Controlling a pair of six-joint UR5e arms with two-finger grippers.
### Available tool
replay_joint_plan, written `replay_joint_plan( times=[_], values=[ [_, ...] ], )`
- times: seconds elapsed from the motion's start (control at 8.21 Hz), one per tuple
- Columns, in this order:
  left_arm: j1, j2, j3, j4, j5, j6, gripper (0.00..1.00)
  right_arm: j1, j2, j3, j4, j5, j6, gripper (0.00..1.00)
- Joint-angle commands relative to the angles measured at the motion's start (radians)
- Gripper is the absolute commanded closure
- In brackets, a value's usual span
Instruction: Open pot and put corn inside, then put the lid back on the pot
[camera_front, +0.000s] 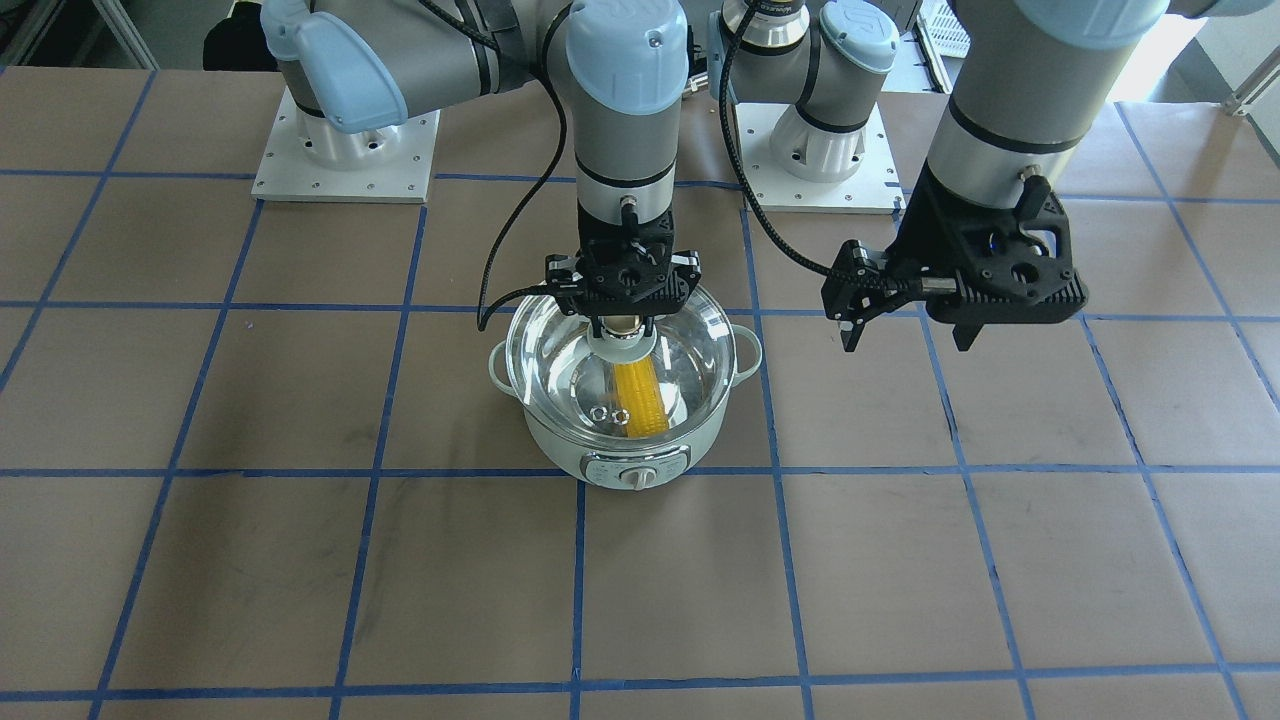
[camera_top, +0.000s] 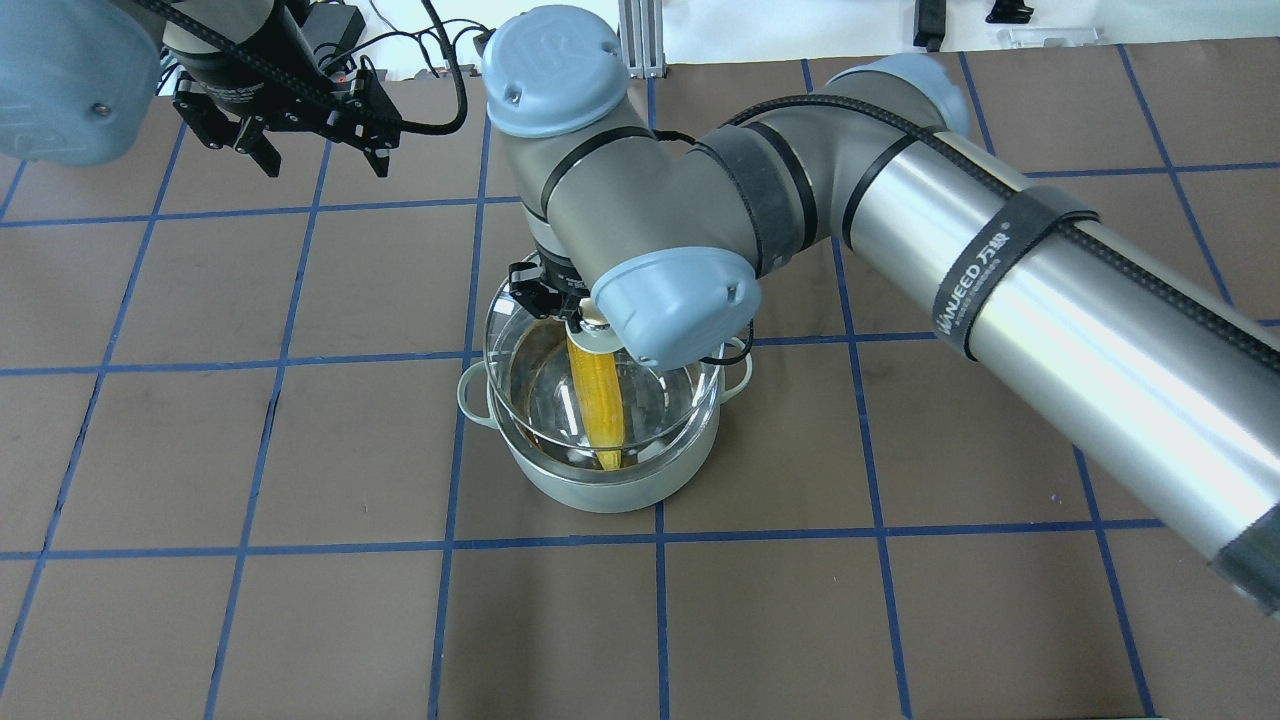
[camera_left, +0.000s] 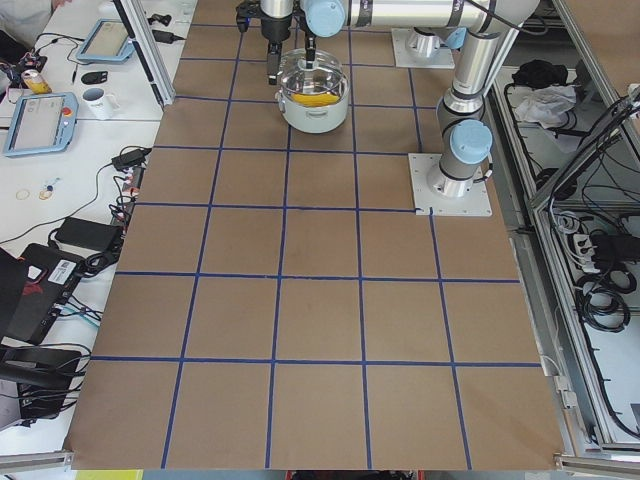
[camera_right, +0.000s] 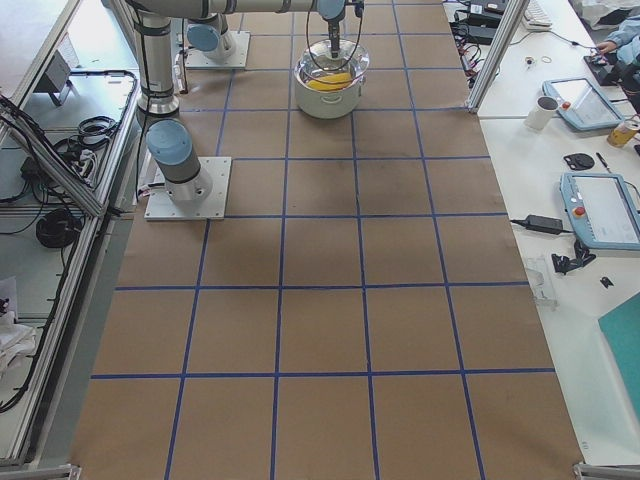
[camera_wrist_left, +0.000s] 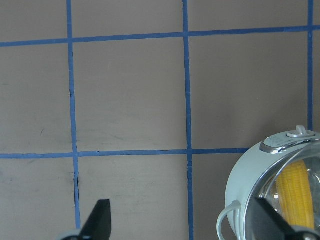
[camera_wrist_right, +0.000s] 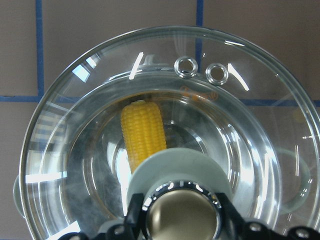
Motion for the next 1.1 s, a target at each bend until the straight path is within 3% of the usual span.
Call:
replay_joint_plan(
  times=[0.0,0.97],
  values=[
    [-0.008,0.047,-0.025,-0.004,-0.005,-0.012,0.00,0.022,0.013,0.014,-0.032,0.028,-0.009,1.00],
    [-0.008,0.052,-0.052,-0.002,0.001,-0.010,0.00,0.021,0.013,0.059,-0.030,0.038,-0.037,1.00]
  ],
)
